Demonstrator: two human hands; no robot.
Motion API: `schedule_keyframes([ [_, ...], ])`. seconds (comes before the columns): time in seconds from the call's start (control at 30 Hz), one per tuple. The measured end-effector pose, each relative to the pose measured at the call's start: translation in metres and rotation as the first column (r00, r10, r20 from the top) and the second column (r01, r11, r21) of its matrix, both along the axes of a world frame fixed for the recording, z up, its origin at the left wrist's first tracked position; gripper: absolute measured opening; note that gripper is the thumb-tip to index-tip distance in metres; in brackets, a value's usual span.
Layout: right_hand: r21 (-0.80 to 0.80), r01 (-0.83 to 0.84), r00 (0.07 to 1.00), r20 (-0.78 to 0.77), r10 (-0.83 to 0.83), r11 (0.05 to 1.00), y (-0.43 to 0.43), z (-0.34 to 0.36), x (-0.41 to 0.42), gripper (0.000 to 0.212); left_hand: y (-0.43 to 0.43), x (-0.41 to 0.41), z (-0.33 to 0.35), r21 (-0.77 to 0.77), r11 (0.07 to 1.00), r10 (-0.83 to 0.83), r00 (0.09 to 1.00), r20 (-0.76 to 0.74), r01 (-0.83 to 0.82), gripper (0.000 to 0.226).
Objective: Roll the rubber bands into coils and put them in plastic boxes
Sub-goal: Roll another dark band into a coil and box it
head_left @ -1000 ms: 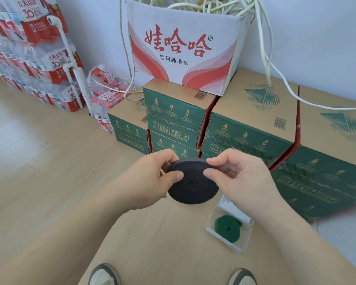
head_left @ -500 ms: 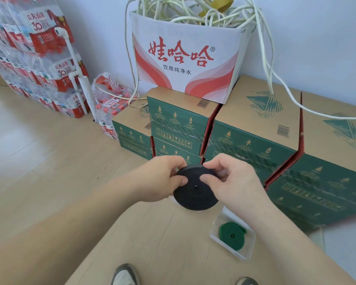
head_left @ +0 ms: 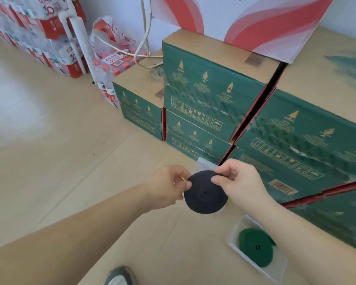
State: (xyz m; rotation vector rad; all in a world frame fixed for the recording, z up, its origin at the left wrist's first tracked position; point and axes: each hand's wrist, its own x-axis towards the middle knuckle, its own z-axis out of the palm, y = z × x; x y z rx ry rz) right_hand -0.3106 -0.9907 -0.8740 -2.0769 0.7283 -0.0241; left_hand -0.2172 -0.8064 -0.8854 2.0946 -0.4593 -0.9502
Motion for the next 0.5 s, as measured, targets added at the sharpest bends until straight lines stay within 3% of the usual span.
schedule_keyframes([
  [0.1, -0.023, -0.018, 0.999, -0.038, 0.017, 1.0, -0.013, -0.043, 0.013, 0.013, -0.014, 0.014, -0.049, 0.027, 0.999, 0.029, 0.999, -0.02, -0.029, 0.011],
  [0.2, -0.152, -0.048, 0.998, -0.056, 0.04, 0.987, -0.028, -0.08, 0.021, 0.014, -0.031, 0.028, -0.099, 0.092, 0.995, 0.037, 0.999, 0.029, -0.04, 0.022],
  [0.37, -0.353, -0.071, 0.996, 0.024, 0.085, 0.933, -0.042, -0.113, 0.027, 0.013, -0.043, 0.034, -0.155, 0.328, 0.941, -0.17, 0.956, 0.239, 0.085, 0.037],
  [0.5, -0.362, -0.05, 0.992, 0.089, 0.088, 0.931, -0.042, -0.13, 0.028, 0.011, -0.044, 0.018, -0.183, 0.313, 0.946, -0.163, 0.955, 0.248, 0.08, 0.04],
])
